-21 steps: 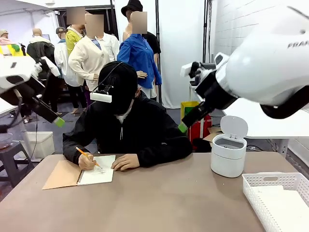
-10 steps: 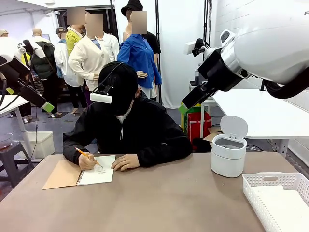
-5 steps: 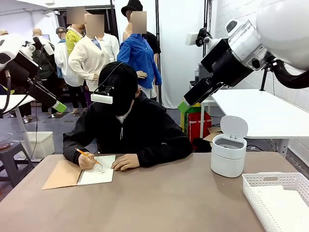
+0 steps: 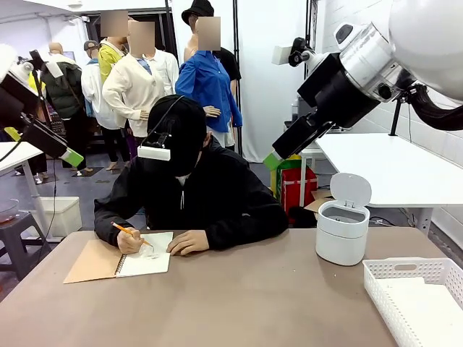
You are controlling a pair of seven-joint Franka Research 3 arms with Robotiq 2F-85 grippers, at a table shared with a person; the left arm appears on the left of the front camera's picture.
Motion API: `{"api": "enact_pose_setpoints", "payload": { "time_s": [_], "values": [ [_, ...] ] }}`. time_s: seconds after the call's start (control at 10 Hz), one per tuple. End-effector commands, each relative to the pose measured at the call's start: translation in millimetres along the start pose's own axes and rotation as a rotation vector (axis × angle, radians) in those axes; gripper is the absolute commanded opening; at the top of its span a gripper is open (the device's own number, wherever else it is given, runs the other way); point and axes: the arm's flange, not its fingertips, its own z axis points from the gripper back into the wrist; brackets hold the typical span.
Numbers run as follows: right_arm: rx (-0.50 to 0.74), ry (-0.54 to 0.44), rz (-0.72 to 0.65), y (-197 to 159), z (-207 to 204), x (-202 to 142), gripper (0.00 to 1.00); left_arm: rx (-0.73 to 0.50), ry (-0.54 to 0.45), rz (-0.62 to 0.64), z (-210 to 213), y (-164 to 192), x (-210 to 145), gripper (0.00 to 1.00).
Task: Sort the paper based on its condition.
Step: If a person hands you a paper, place it in the Organizing basket , and if it's crumpled, put it in the Trash can.
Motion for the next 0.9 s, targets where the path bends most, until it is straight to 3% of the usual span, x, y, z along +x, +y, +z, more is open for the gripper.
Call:
{"api": "enact_pose_setpoints", "payload": {
  "time_s": [0.0,0.8],
  "values": [
    [0.014,0.023,-0.023,2.5,5.1,-0.3,1.00,0.029,0.020,-0.003,6.7,-2.2,-6.7,1.00],
    [0.005,0.013,-0.001,1.1,1.3,-2.0,1.00,0.019,-0.004,0.000,9.2,0.9,-3.4,1.00]
  ]
}}
